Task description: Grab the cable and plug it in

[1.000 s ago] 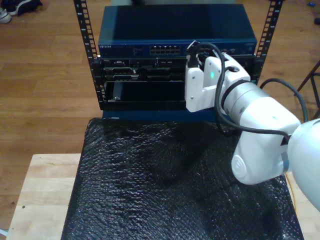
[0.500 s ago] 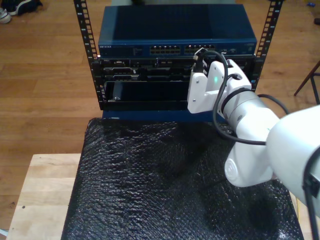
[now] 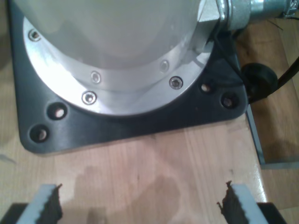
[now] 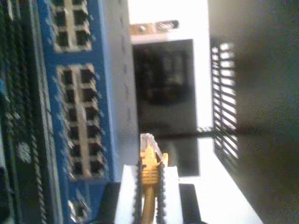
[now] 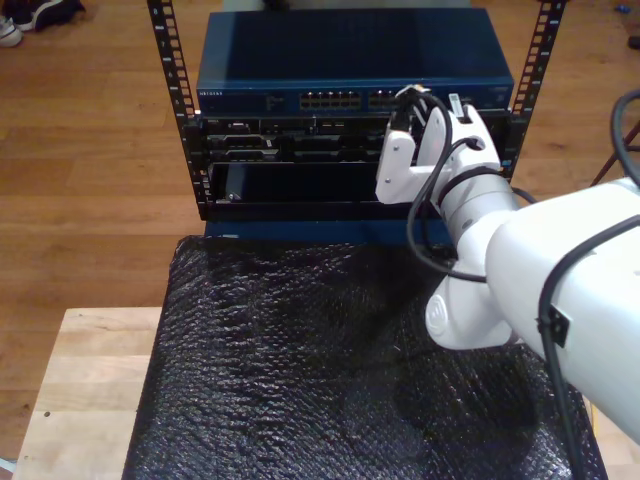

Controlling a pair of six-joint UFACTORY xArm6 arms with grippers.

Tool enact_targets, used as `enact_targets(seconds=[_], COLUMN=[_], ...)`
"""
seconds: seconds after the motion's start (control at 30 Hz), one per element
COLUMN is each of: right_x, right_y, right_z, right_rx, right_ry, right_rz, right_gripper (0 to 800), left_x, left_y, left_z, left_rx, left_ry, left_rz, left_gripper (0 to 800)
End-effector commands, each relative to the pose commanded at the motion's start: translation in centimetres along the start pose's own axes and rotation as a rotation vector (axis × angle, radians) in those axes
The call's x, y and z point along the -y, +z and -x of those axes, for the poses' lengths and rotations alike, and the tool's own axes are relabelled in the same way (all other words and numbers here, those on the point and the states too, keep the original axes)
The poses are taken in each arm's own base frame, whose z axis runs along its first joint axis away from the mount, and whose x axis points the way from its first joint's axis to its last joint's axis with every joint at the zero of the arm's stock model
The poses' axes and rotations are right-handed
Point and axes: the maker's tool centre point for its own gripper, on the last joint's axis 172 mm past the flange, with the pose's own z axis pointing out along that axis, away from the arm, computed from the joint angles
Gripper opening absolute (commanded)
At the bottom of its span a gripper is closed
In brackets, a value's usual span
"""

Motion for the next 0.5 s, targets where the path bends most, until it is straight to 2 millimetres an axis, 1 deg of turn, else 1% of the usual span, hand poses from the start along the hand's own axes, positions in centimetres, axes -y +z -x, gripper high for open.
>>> enact_targets(seconds=[0.03,0.1,0.17,0.23,0.33,0.4,0.47,0.5], right_x=[0.1,0.1,-0.1,0.1,0.4,-0.3,0.3,0.7], right_y=[-0.3,-0.8,-1.2,-1.6,-1.7,-1.6,-1.4,-1.3], right_z=[-0.4,-0.6,-0.1,0.4,1.5,1.6,1.2,1.4], right_rx=[-0.004,0.002,0.029,0.061,0.116,0.14,0.148,0.162], right_ry=[0.001,0.004,0.007,-0.019,-0.058,-0.053,-0.054,-0.056], right_rz=[0.002,0.012,0.025,0.028,0.042,0.068,0.067,0.068], right_gripper=[0,0,0,0,0,0,0,0], left_x=[0.0,0.0,0.0,0.0,0.0,0.0,0.0,0.0], left_y=[0.0,0.0,0.0,0.0,0.0,0.0,0.0,0.0], left_z=[0.0,0.0,0.0,0.0,0.0,0.0,0.0,0.0], left_rx=[0.0,0.0,0.0,0.0,0.0,0.0,0.0,0.0], left_ry=[0.0,0.0,0.0,0.0,0.0,0.0,0.0,0.0], left_rz=[0.0,0.0,0.0,0.0,0.0,0.0,0.0,0.0], left_gripper=[800,800,800,800,800,800,800,800])
